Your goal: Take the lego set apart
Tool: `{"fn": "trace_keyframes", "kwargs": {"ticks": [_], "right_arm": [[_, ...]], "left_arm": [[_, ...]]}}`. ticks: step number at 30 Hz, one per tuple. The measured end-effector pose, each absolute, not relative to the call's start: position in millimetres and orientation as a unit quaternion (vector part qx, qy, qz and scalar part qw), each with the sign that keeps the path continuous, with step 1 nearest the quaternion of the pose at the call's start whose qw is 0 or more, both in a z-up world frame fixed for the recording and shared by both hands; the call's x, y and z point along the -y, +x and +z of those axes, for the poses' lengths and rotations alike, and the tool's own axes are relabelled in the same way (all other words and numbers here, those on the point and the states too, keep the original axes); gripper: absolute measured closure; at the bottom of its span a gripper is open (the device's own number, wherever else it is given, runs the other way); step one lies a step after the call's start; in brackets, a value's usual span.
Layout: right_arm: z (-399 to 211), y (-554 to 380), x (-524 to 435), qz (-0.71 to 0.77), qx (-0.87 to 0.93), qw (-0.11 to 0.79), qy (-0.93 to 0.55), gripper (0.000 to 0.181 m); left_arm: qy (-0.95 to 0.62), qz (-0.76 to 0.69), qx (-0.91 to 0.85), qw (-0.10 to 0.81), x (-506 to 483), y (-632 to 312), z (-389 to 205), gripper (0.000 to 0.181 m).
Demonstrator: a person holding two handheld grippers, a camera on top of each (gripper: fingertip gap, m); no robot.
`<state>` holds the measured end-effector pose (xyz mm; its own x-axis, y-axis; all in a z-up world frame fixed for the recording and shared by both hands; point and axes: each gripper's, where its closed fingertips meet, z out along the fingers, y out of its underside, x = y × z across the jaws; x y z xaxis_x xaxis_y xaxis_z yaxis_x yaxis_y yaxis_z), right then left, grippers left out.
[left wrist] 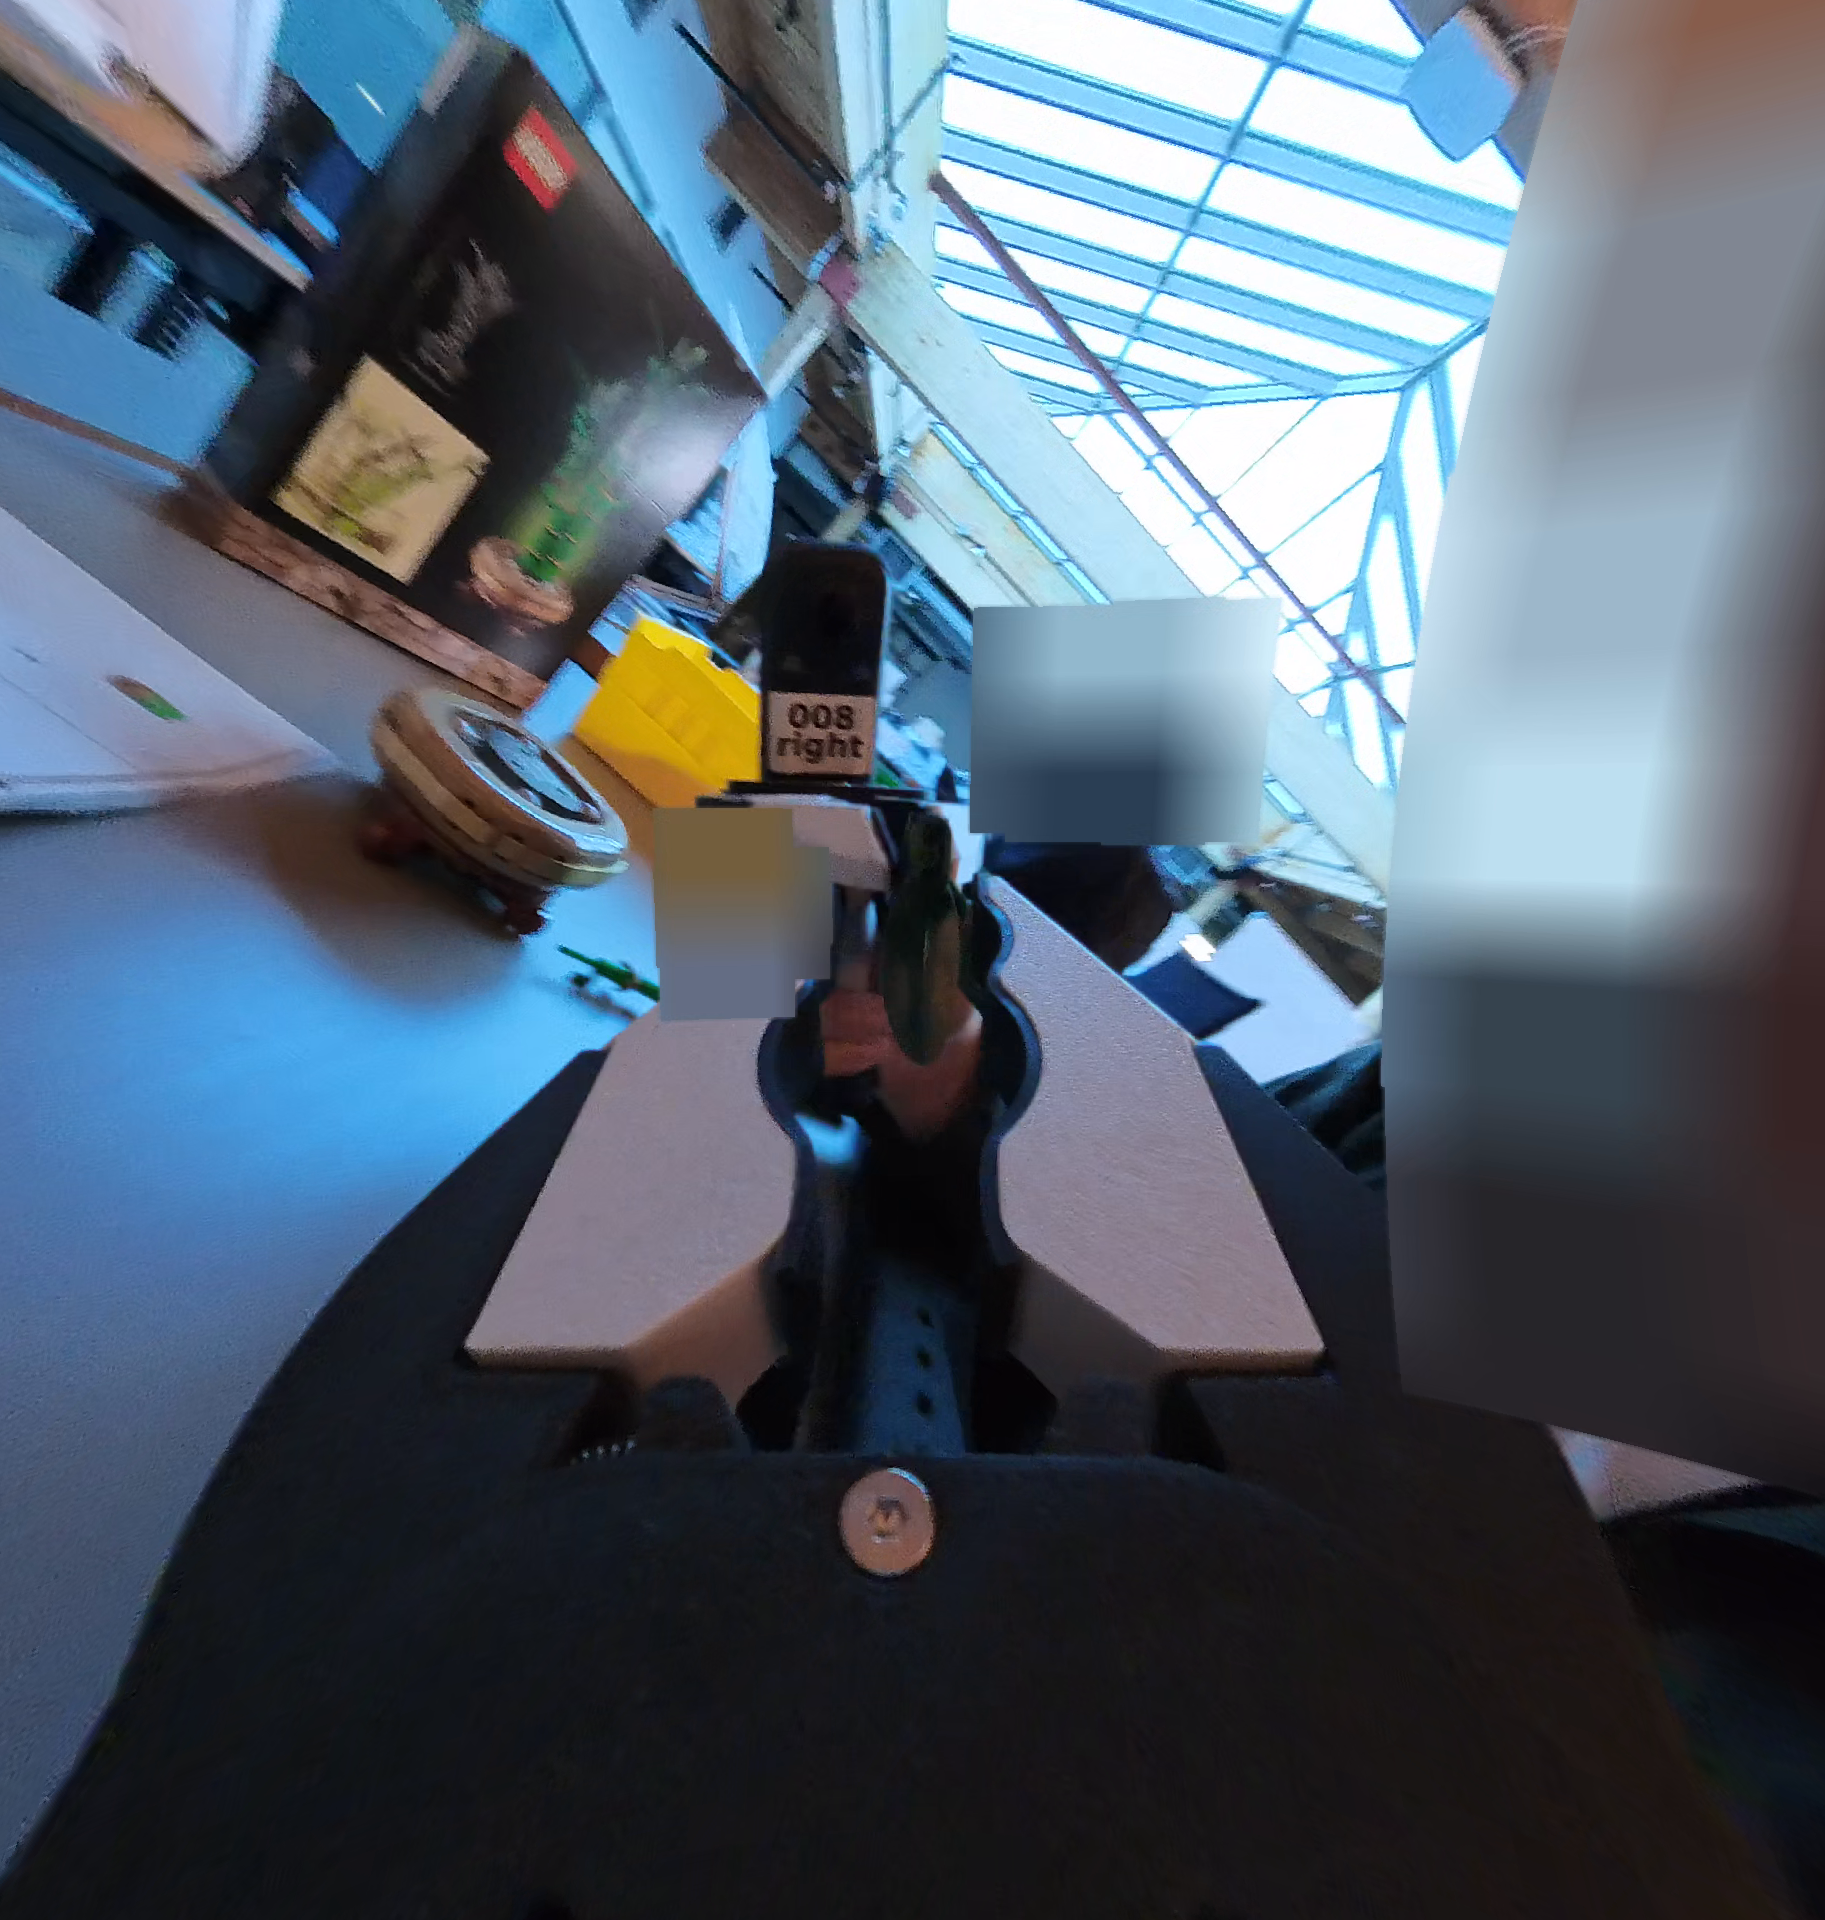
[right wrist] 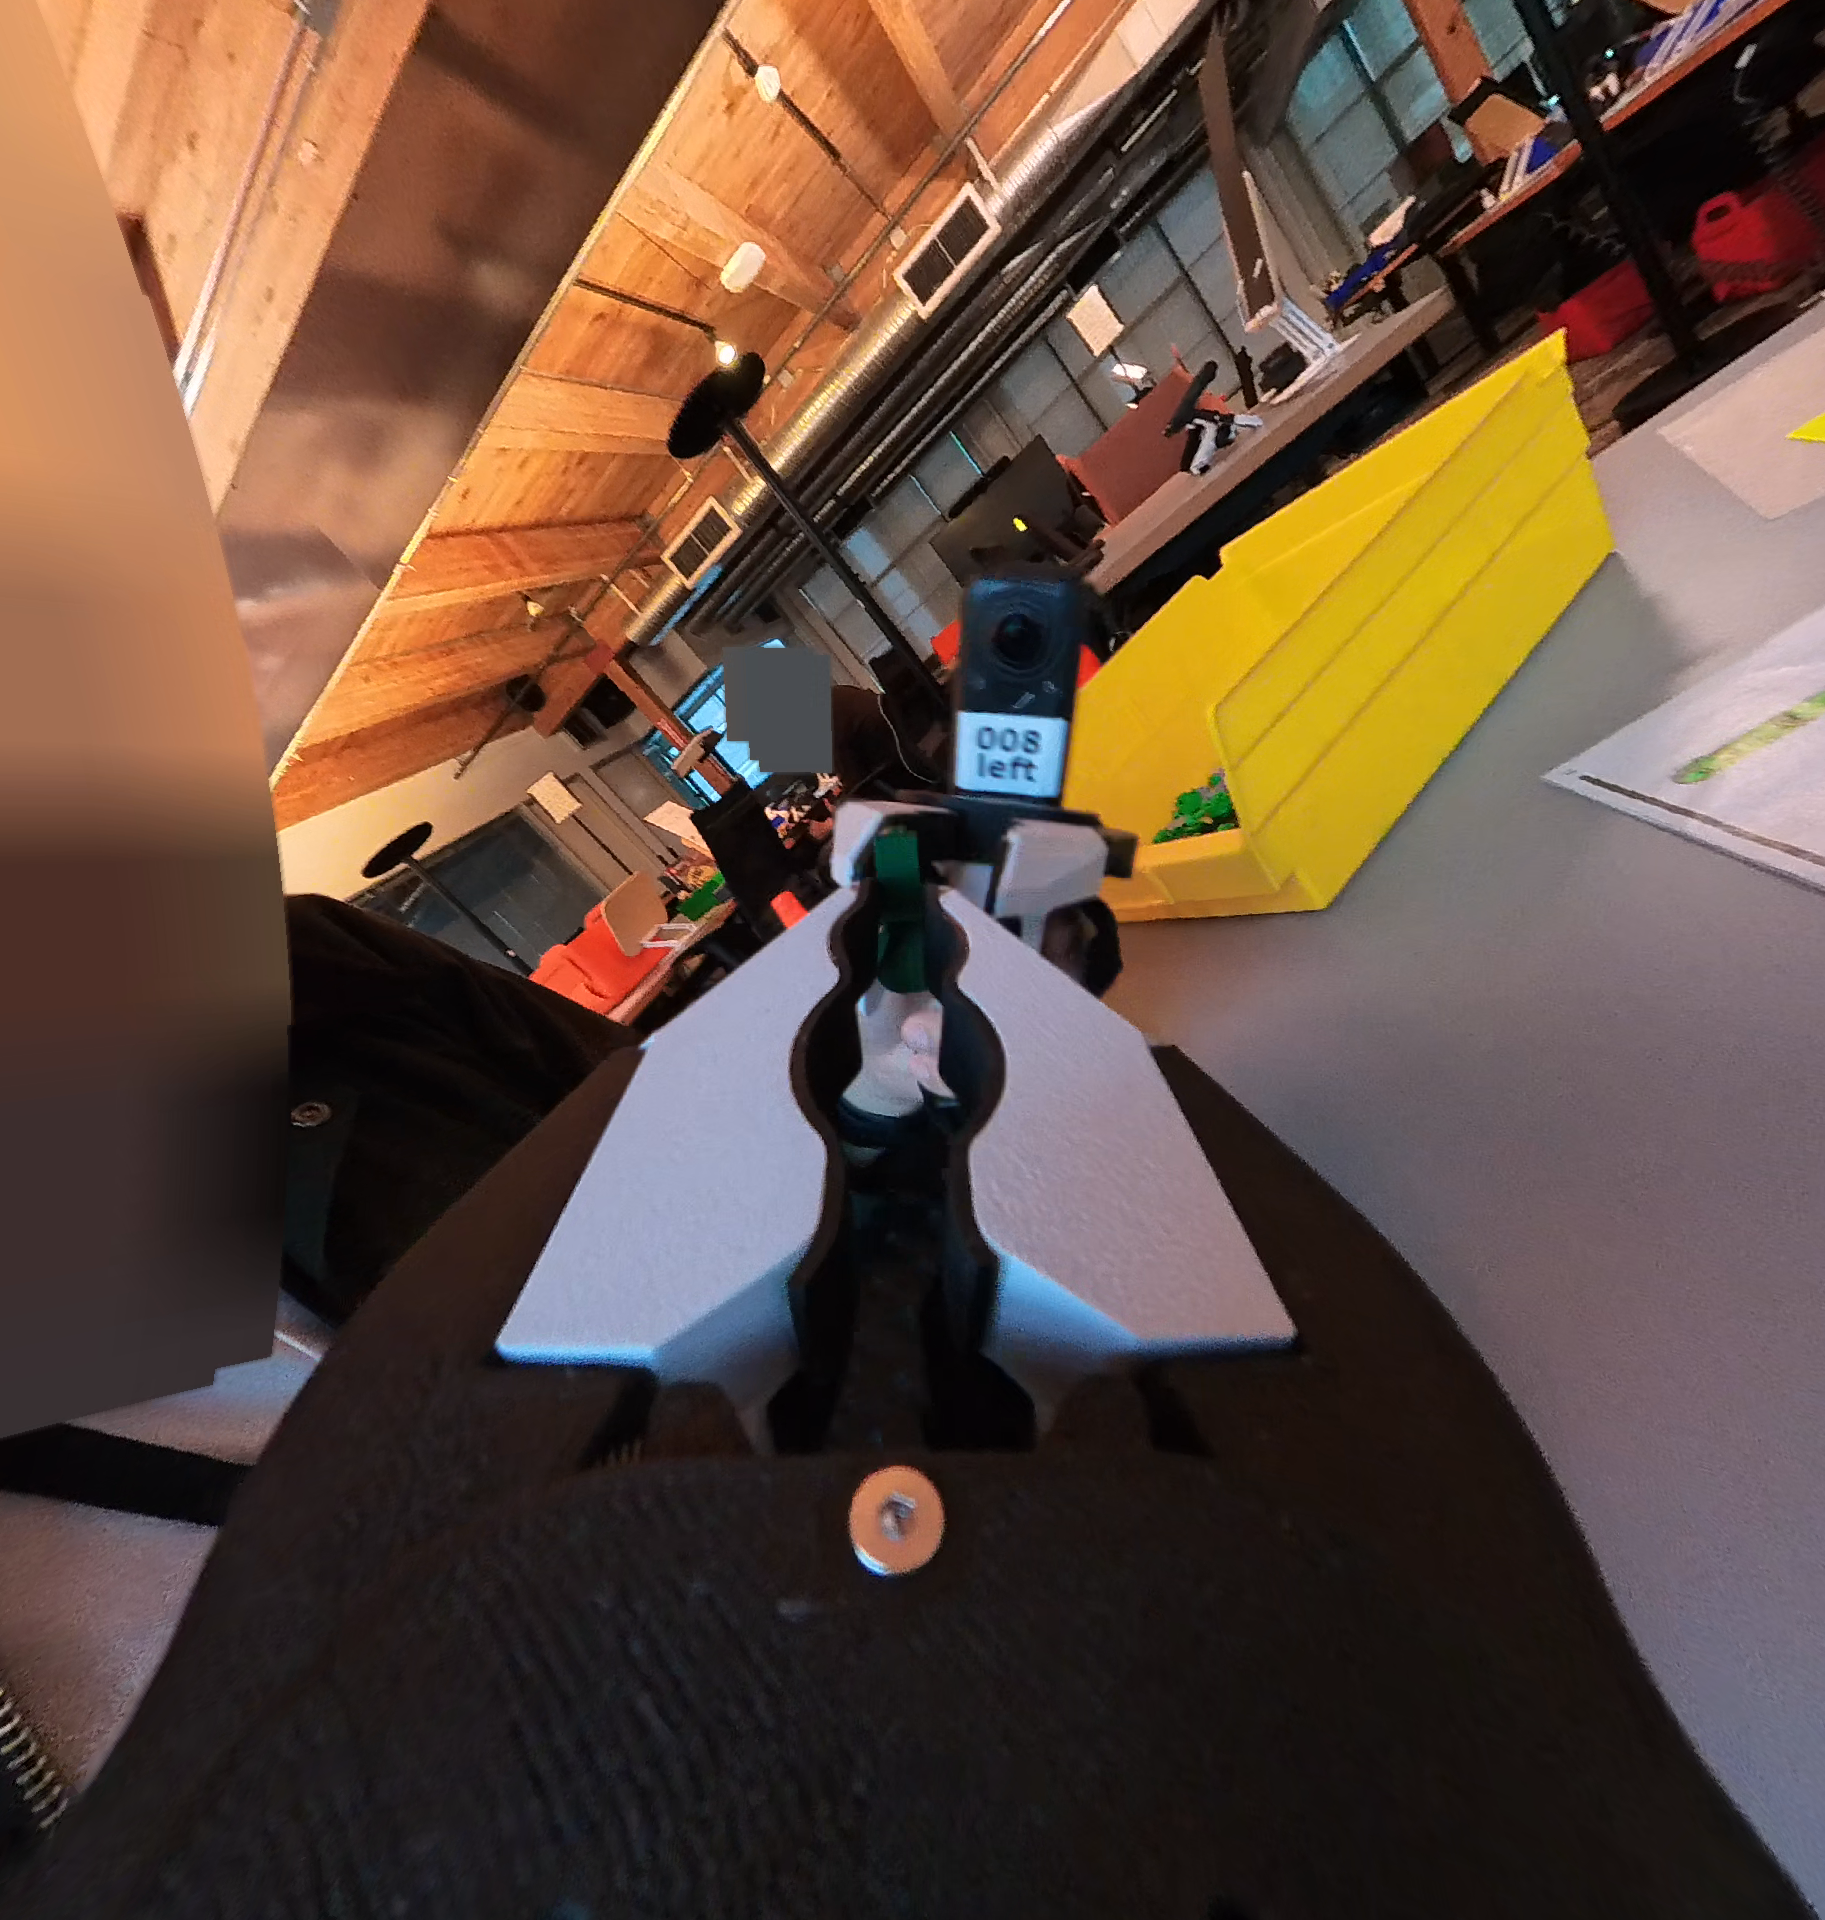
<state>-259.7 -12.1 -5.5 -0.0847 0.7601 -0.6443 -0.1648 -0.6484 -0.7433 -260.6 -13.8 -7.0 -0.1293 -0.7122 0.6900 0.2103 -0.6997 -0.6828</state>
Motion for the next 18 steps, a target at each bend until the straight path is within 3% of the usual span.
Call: {"fn": "trace_keyframes", "kwargs": {"ticks": [1,8,18], "right_arm": [[-7.5,-260.1,11.3,0.685,0.256,0.337,-0.593,0.175],[-13.6,-262.3,11.3,0.669,0.266,0.336,-0.607,0.175],[-17.3,-264.4,13.2,0.66,0.277,0.333,-0.614,0.175]], "left_arm": [[-0.582,-0.701,-0.227,0.344,12.3,-261.5,-6.8,0.159],[-0.595,-0.68,-0.244,0.352,13.7,-260.0,-11.6,0.173],[-0.597,-0.68,-0.248,0.346,15.0,-259.1,-13.0,0.173]]}}
